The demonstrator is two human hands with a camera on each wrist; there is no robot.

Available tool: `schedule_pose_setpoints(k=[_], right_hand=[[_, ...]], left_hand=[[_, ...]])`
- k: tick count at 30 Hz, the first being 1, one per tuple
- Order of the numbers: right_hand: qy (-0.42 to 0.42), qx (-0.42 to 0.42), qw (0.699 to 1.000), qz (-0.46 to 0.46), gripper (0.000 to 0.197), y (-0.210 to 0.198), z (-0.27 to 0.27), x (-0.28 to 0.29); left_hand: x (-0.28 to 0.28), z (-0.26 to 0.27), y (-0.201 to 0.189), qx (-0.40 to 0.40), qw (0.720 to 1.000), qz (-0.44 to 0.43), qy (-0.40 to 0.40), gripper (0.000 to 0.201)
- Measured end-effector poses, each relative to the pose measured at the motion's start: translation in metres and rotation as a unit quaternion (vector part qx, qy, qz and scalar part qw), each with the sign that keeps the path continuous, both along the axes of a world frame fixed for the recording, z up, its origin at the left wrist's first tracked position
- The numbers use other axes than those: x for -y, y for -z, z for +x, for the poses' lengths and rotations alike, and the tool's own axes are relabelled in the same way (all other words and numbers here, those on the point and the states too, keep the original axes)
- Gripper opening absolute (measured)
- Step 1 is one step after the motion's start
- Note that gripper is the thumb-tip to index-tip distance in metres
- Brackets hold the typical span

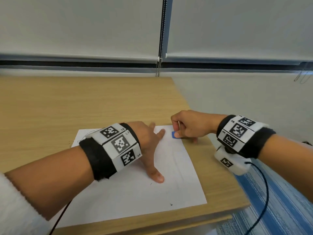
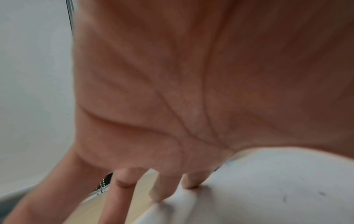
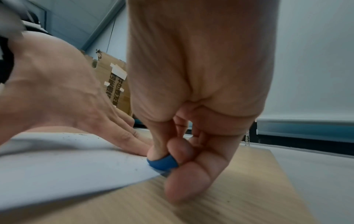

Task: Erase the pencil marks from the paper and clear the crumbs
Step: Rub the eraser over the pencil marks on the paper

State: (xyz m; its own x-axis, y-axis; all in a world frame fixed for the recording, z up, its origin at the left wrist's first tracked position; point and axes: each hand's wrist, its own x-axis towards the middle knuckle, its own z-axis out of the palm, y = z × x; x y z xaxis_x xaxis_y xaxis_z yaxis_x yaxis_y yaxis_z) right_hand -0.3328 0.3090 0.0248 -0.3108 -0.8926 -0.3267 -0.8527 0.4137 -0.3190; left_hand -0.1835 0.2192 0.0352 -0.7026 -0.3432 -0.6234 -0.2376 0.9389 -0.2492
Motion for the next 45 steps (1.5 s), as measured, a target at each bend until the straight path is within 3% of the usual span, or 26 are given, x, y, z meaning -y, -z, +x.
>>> schedule_pose_setpoints(k=[4, 9, 14, 20, 24, 32, 36, 38, 42, 45], right_hand=[[0.006, 0.006, 1.000, 0.001, 0.017, 0.002, 0.000, 0.001], [0.006, 0.001, 1.000, 0.002, 0.014, 0.002, 0.002, -0.001], [0.022, 0.015, 0.999, -0.024, 0.013, 0.002, 0.006, -0.006], [-0.035, 0.055, 0.997, 0.035, 0.013, -0.002, 0.020, -0.010], [0.012, 0.034, 0.999, -0.017, 0.010, -0.001, 0.009, 0.000], [0.018, 0.059, 0.997, -0.046, 0.007, 0.003, 0.016, -0.011], [-0.035, 0.113, 0.993, 0.022, 0.010, 0.001, 0.027, -0.022], [-0.047, 0.106, 0.993, 0.036, 0.009, -0.001, 0.029, -0.020], [0.005, 0.052, 0.997, -0.050, 0.012, 0.002, 0.025, -0.010], [-0.014, 0.082, 0.996, -0.014, 0.012, 0.006, 0.035, -0.022]], left_hand=[[-0.001, -0.005, -0.005, -0.004, 1.000, 0.012, 0.000, 0.120], [0.005, -0.007, 0.007, -0.045, 0.997, -0.009, 0.070, 0.110], [0.009, -0.009, 0.012, -0.067, 0.995, 0.007, 0.078, 0.118], [0.011, -0.006, 0.012, -0.078, 0.995, -0.003, 0.068, 0.119], [0.012, -0.004, 0.011, -0.048, 0.998, 0.004, 0.037, 0.124], [0.016, -0.007, 0.011, -0.038, 0.999, 0.009, 0.023, 0.126], [0.011, -0.009, 0.009, -0.029, 0.999, -0.005, 0.035, 0.126], [0.011, -0.010, 0.009, -0.025, 0.999, -0.011, 0.039, 0.127], [0.011, -0.010, 0.008, -0.029, 0.999, -0.012, 0.042, 0.130], [0.008, -0.011, 0.007, -0.021, 0.999, -0.015, 0.041, 0.129]])
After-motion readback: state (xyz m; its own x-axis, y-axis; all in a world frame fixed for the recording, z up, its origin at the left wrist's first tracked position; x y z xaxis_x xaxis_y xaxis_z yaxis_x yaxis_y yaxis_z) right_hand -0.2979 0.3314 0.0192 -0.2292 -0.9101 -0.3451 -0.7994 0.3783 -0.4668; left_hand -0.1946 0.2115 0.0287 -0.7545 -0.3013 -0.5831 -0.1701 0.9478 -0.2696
